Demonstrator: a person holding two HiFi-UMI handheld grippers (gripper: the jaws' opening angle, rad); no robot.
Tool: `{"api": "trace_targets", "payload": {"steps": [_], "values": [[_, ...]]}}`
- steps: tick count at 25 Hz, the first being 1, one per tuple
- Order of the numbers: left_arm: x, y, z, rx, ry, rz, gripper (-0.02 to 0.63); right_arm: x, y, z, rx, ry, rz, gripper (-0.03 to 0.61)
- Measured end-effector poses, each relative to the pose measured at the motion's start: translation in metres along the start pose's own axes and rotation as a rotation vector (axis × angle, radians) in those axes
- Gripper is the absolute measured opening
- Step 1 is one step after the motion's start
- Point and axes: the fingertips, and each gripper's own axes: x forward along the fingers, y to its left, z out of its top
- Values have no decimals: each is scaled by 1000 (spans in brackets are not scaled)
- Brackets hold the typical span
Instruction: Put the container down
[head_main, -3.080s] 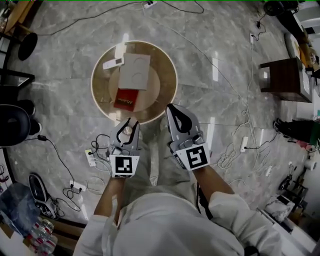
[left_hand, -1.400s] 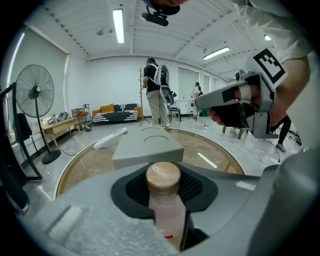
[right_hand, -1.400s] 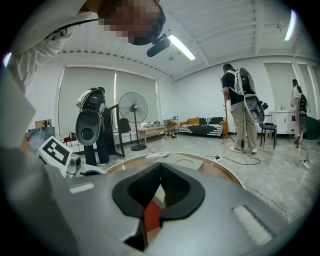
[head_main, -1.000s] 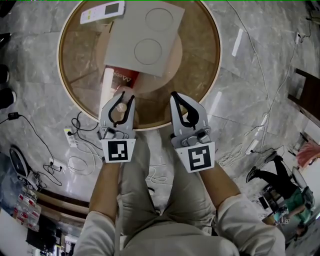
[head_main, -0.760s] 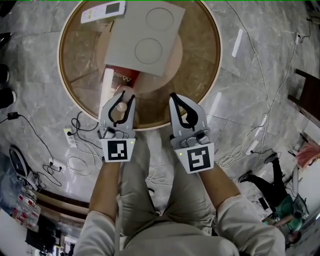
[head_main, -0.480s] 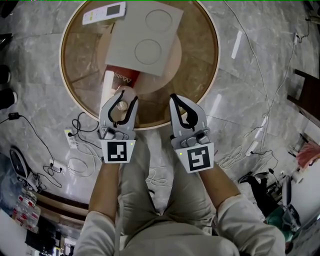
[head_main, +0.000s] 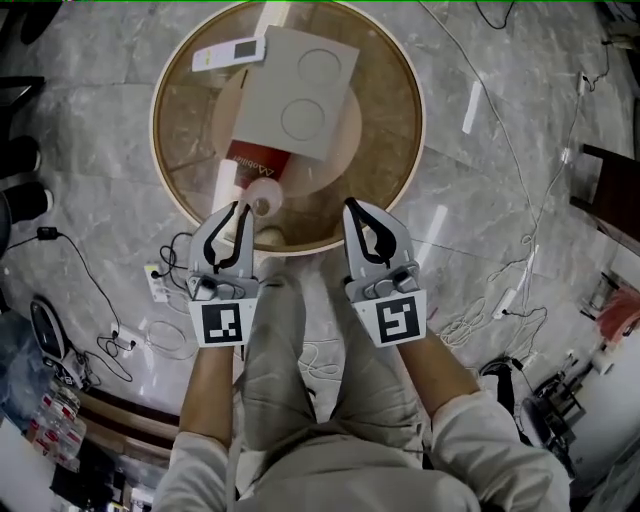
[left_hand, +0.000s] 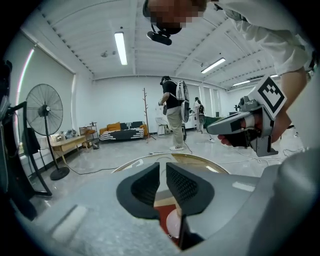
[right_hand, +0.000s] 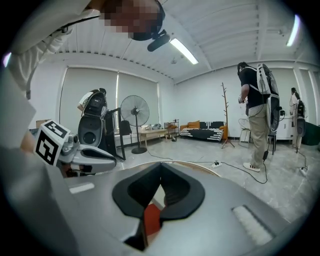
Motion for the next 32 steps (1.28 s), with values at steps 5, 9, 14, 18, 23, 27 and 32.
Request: {"api": "trace_targets", "payload": {"steps": [5,9,14,18,23,27,32], "values": [[-32,31,47,-66,-44,74,6,-15,10,45,1,-21,-16,3],[-52,45,84,-51,-63,65,6,-26,19,83,-8,-30,-31,2],[-79,57,129,-53,-96,56,6,-43,30,127,-12,-36,-54,2],[-97,61,155,-49,-105,39,6,-55,36,157,-20,-45,-73,2],[-116,64,187,-38,-118,25,5,-68,41,192,-30,-51,-92,2],[-129,60,207,-32,-121,9,5,-78,45,220,-54,-70,-95,2],[-143,58,228,-35,-134,3,5,-85,51,247,-70,-94,-94,2]]}}
